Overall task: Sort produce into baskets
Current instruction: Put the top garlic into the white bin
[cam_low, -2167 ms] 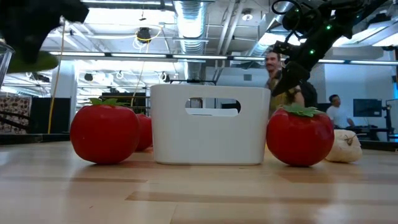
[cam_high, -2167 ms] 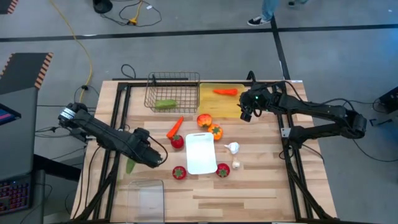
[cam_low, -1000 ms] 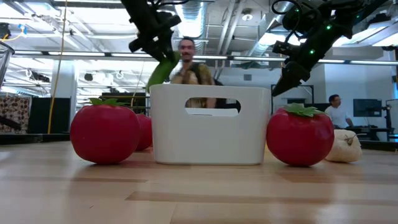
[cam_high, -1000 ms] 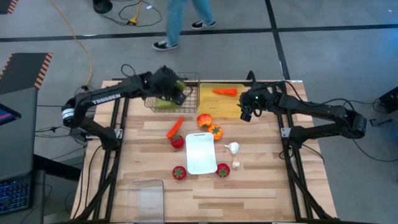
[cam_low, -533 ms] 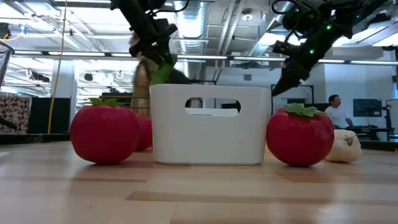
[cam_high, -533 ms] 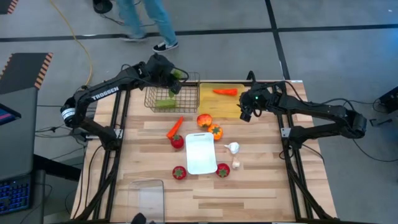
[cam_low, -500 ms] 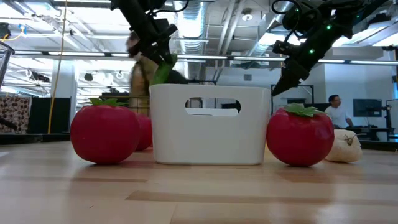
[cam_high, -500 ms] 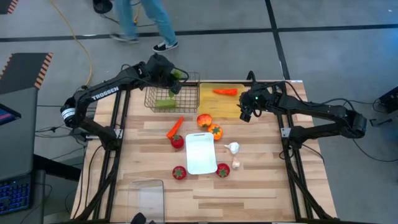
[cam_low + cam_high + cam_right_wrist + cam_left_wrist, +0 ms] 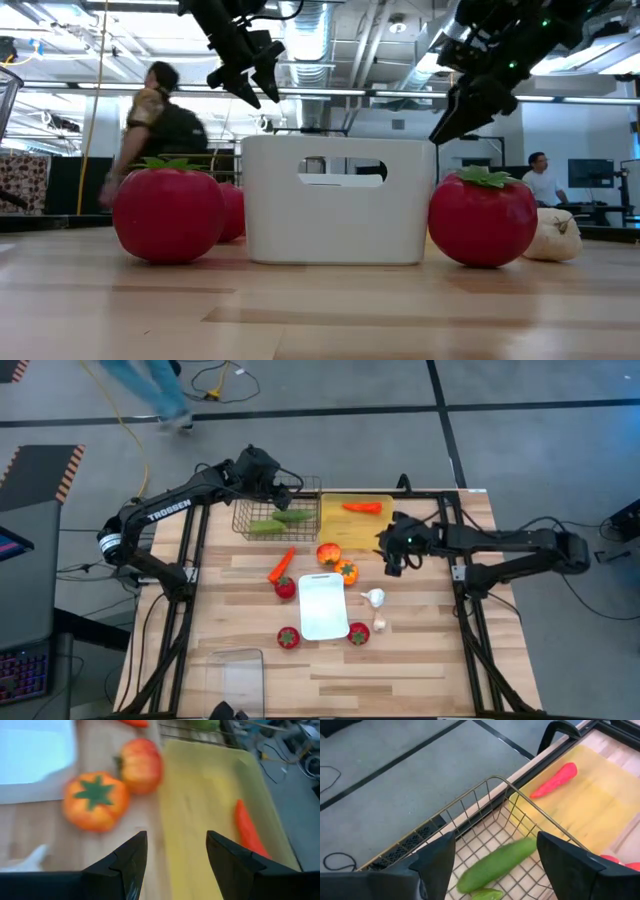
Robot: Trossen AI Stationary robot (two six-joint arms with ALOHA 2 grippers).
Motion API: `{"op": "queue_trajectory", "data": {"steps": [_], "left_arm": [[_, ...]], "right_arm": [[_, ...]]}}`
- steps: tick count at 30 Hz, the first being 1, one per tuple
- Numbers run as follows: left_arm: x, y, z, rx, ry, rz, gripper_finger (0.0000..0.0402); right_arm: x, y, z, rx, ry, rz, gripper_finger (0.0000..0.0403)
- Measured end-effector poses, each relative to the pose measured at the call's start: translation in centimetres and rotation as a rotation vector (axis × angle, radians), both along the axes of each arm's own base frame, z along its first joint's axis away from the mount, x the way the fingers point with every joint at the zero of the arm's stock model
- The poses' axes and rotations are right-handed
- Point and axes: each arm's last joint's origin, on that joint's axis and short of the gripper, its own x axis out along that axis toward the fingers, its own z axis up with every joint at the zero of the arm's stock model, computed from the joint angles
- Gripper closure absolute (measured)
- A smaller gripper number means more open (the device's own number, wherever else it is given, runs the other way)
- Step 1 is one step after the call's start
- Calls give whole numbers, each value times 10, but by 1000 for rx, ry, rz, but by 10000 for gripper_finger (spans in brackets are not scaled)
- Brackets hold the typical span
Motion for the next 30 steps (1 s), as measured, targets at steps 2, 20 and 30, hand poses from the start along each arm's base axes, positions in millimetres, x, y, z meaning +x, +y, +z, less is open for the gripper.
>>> {"op": "queue_trajectory", "data": {"steps": [2, 20, 30], "left_arm": [[0, 0, 0, 0, 0, 0, 134], [0, -1, 0, -13, -8, -14, 134], [0, 0, 0, -13, -7, -14, 134]], "right_arm": [[0, 9, -1, 26, 11, 17, 172], [13, 62, -37, 348, 193, 105, 172], [16, 72, -37, 345, 176, 147, 172]]}}
